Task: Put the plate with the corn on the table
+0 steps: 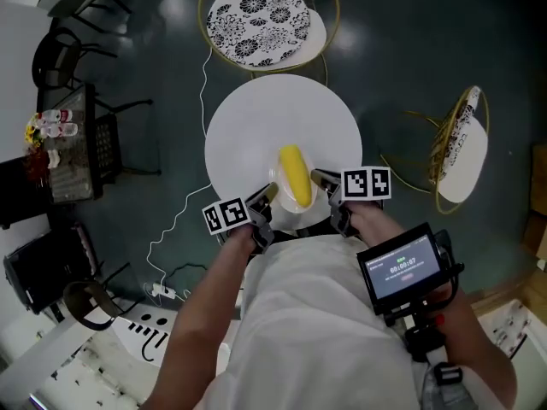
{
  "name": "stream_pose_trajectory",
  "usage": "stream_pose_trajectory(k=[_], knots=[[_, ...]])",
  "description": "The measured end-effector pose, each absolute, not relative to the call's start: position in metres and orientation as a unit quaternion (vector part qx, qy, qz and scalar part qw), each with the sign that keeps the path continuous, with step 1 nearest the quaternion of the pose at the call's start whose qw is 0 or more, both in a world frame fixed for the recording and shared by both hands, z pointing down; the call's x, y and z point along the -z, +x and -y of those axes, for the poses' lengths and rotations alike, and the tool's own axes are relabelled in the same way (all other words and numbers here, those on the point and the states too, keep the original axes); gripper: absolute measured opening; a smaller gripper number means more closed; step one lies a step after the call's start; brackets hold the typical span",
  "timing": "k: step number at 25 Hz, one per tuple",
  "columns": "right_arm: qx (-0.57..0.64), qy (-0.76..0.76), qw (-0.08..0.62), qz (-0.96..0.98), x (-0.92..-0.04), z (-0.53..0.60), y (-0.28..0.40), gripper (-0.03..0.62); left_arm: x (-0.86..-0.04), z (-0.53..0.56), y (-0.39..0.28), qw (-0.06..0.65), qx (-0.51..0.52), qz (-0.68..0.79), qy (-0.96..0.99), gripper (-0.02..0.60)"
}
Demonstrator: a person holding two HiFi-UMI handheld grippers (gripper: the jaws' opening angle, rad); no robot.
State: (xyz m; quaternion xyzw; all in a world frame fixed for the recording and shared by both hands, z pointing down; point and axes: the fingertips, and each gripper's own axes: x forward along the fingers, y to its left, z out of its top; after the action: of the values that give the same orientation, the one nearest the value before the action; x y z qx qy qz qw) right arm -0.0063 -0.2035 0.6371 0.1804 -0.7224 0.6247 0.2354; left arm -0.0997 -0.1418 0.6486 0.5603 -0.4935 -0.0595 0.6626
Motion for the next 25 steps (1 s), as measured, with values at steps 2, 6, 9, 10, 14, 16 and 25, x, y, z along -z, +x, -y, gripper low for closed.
stream_pose_trajectory(k=[2,6,9,10,14,16,25], knots=[[-0.621,0.171,0.245,0.725,-0.642,0.204,-0.019,0.031,-0.653,0.14,-0.111,0.661,0.068,0.503,0.553,0.031],[-0.615,0.158,0.264,0.726,-0.652,0.201,-0.046,0.031,-0.66,0.132,-0.136,0.662,0.08,0.516,0.538,0.031],[-0.613,0.155,0.271,0.726,-0.657,0.199,-0.058,0.031,-0.664,0.129,-0.147,0.661,0.083,0.522,0.532,0.031],[-0.612,0.154,0.273,0.726,-0.659,0.198,-0.064,0.031,-0.666,0.128,-0.152,0.661,0.085,0.523,0.531,0.031],[-0.61,0.153,0.279,0.726,-0.665,0.198,-0.074,0.031,-0.673,0.126,-0.162,0.663,0.089,0.526,0.525,0.031],[-0.611,0.152,0.277,0.726,-0.666,0.198,-0.074,0.031,-0.673,0.127,-0.162,0.663,0.085,0.528,0.524,0.031],[-0.613,0.144,0.287,0.722,-0.68,0.192,-0.094,0.031,-0.685,0.121,-0.18,0.666,0.075,0.532,0.517,0.031]])
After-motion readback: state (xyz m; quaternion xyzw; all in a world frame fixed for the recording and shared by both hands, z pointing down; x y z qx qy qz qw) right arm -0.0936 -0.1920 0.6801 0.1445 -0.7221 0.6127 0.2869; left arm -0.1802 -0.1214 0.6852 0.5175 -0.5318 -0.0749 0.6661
